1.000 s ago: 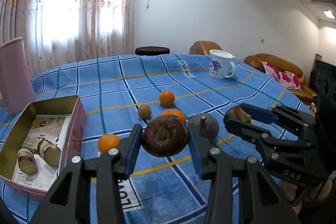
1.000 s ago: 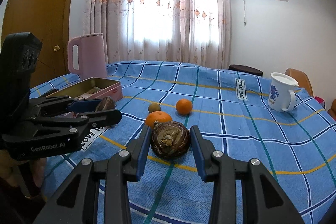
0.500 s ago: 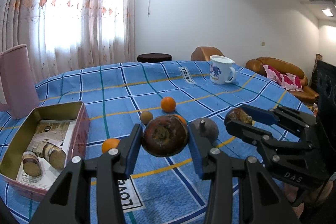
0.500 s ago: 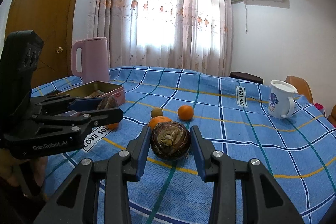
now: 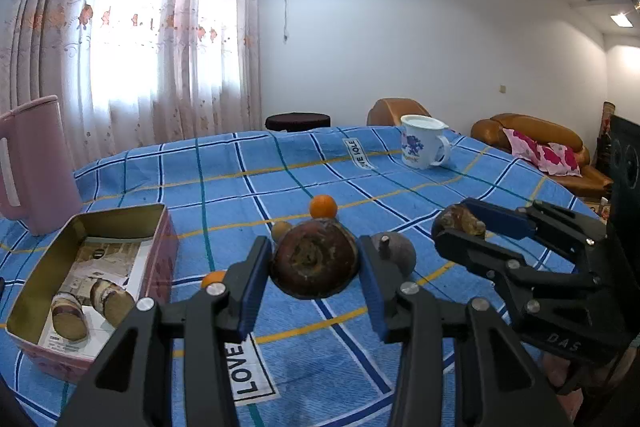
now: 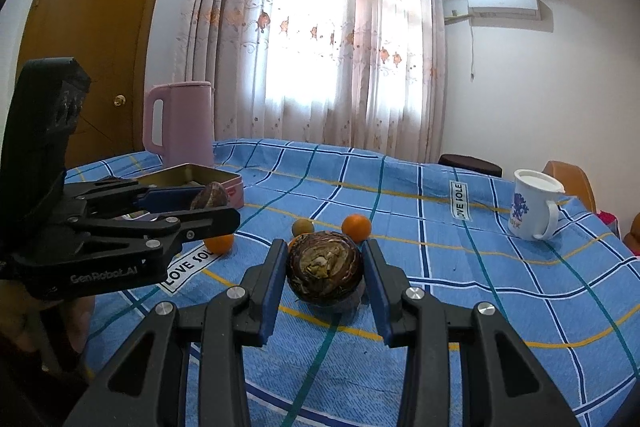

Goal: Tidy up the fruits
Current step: 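Carry the brown fruit with the left tool into the tin box and release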

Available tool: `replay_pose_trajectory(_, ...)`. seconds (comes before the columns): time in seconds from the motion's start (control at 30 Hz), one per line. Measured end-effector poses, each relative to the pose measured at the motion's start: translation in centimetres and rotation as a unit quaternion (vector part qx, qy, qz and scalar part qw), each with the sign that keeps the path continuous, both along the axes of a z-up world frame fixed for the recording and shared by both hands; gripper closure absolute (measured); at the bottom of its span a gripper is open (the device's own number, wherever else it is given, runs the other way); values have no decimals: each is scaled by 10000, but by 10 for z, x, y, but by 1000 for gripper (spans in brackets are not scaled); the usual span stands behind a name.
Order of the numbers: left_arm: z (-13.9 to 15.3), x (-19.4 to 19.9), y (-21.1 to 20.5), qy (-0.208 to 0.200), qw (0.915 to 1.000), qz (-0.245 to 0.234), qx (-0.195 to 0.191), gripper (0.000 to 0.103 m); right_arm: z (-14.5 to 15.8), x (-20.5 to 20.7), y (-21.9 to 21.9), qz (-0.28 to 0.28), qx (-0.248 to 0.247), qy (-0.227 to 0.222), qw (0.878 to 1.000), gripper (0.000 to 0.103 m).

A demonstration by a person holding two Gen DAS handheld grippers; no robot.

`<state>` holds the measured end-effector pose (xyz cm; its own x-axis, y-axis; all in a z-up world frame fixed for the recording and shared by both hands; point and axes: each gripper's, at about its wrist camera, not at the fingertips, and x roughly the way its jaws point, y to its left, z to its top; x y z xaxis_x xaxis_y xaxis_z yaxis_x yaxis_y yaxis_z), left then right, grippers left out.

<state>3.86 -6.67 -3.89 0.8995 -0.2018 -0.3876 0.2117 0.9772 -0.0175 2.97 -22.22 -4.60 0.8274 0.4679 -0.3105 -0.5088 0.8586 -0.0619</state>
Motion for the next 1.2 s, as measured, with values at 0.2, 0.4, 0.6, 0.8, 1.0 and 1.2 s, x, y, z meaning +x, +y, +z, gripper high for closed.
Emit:
replay_pose_trajectory(0.2, 3, -3, 2, -76, 10000, 43, 38, 58, 1, 0, 1, 35, 9, 5, 10000, 63)
replay_pose_trajectory(0.4, 8, -4, 13, -66, 9999, 126, -11, 58, 6, 4, 8, 180, 9, 130, 9998, 63)
replay_pose_trajectory(0.6, 14, -3, 35, -33, 9993, 339, -123, 58, 20, 10, 28, 430, -87, 115, 9990, 63)
replay_pose_trajectory(0.8, 20, -1, 70, 4, 9976, 646, -245, 58, 38, 27, 52, 744, -43, 289, 9968, 63)
replay_pose_trajectory(1.0, 22, 8, 111, 143, 9942, 1023, -316, 58, 55, 46, 87, 1041, -169, 345, 9938, 63)
replay_pose_trajectory(1.2, 22, 18, 148, 316, 9904, 1305, -316, 58, 63, 67, 125, 1335, -224, 531, 9894, 63)
